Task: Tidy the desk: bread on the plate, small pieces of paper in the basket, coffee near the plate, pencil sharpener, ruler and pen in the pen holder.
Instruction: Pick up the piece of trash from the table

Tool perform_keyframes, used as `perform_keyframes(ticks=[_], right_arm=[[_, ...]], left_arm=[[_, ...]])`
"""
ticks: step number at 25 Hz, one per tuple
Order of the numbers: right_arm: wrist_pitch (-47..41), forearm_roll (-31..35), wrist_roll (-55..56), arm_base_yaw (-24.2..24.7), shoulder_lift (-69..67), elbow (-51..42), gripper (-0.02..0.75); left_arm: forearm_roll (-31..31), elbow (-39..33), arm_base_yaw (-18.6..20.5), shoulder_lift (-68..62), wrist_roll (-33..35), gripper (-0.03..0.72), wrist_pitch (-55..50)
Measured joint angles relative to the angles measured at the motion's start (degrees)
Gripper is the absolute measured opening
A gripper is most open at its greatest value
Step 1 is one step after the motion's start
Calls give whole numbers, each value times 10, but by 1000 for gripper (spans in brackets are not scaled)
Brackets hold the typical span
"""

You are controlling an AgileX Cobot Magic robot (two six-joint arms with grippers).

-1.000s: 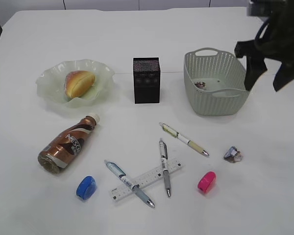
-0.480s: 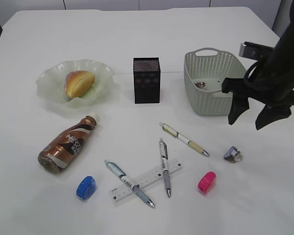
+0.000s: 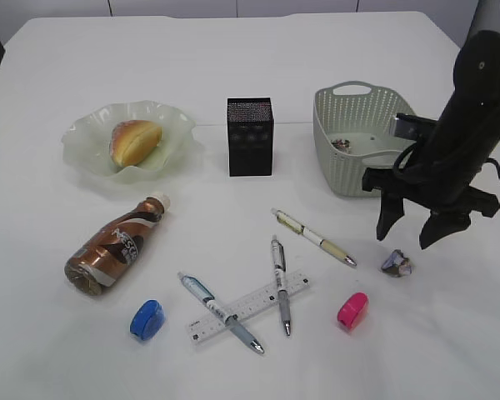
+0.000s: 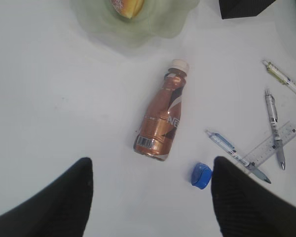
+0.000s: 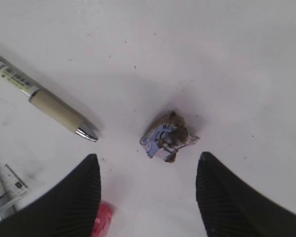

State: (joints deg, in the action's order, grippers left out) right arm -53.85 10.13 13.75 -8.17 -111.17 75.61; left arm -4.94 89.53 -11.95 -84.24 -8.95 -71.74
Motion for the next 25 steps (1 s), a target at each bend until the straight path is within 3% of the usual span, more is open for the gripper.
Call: perform_keyframes(ticks=[25], right_arm=[[24, -23, 28, 0, -79, 0, 480]], left_arm=[[0, 0, 0, 0, 0, 541, 0]])
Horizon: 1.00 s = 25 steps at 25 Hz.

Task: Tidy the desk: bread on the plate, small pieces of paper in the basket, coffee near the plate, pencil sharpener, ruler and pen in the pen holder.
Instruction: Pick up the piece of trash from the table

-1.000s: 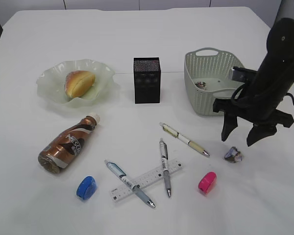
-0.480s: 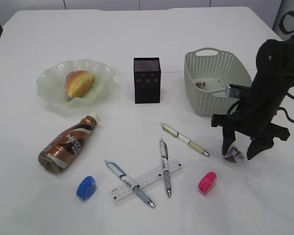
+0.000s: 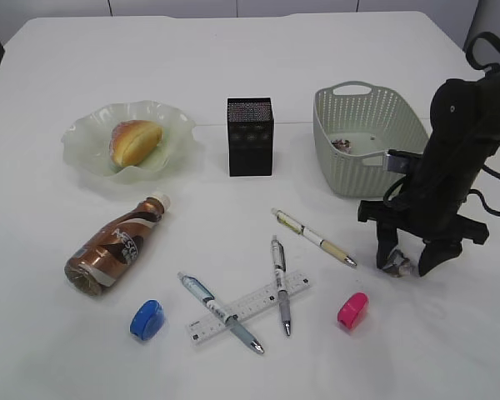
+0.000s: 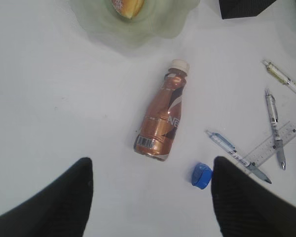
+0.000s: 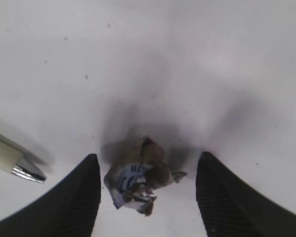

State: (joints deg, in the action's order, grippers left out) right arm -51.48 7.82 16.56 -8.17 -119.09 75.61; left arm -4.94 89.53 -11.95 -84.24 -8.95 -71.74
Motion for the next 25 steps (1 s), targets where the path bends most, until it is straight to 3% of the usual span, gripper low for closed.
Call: perform_keyframes(ticks=[15, 18, 21, 25], right_arm=[[7, 0, 0, 0, -6, 0, 458], [8, -1, 0, 0, -6, 0, 341], [8, -1, 0, 0, -7, 0, 172], [8, -1, -1, 0, -8, 0, 43]], left_arm=[[1, 0, 0, 0, 0, 541, 0], [1, 0, 0, 0, 0, 541, 0], [1, 0, 0, 0, 0, 541, 0], [1, 0, 0, 0, 0, 541, 0]])
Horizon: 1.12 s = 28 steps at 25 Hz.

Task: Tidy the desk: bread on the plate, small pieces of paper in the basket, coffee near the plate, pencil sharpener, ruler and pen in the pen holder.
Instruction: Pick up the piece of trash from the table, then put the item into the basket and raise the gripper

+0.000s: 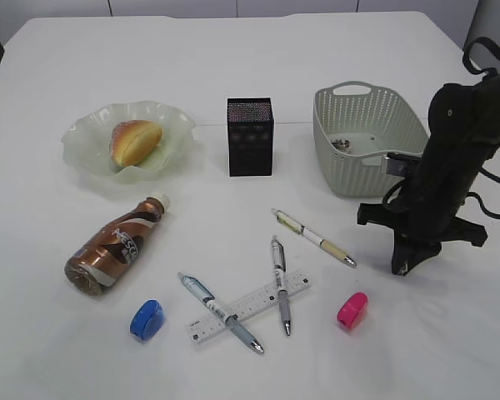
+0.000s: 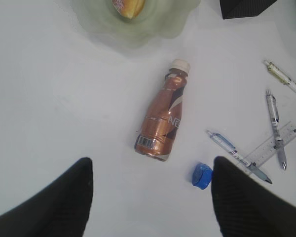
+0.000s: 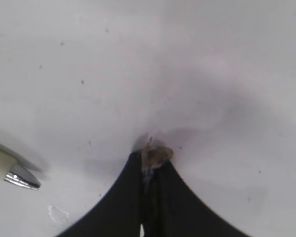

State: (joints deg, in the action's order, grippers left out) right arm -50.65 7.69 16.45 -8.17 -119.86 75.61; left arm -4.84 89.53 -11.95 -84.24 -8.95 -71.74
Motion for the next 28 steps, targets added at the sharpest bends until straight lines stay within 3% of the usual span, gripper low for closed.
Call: perform_keyframes(ticks=[15, 20, 28], right_arm=[[-32, -33, -50, 0, 116, 0, 25], [4, -69, -85, 0, 139, 35, 24], [146, -121, -91, 0, 140, 124, 24]], left_arm=[[0, 0, 0, 0, 0, 541, 0], [0, 0, 0, 0, 0, 541, 0], [0, 0, 0, 0, 0, 541, 0]])
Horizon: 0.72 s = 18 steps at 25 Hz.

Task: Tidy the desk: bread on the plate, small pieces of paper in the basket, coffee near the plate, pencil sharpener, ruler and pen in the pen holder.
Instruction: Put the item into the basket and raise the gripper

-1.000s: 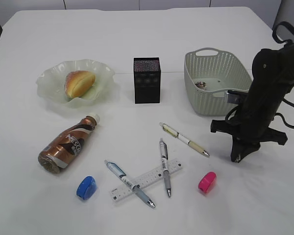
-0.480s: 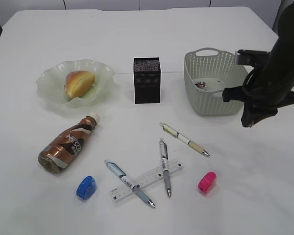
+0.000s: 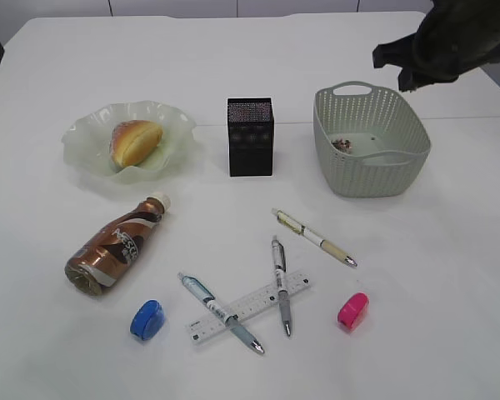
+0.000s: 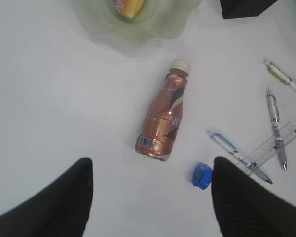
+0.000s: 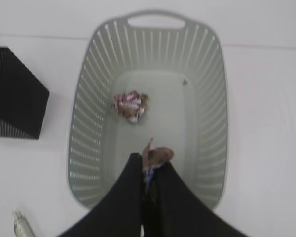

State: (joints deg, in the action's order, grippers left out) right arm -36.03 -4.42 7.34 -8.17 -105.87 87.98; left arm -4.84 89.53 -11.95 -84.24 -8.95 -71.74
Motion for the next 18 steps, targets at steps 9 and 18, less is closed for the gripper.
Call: perform_keyframes(ticks=[9, 18], right_arm=[[35, -39, -3, 0, -64, 73, 24], [36, -41, 24, 0, -122, 107, 130]], left_arm=[[-1, 0, 0, 0, 0, 541, 0], [-8, 0, 0, 0, 0, 540, 0]])
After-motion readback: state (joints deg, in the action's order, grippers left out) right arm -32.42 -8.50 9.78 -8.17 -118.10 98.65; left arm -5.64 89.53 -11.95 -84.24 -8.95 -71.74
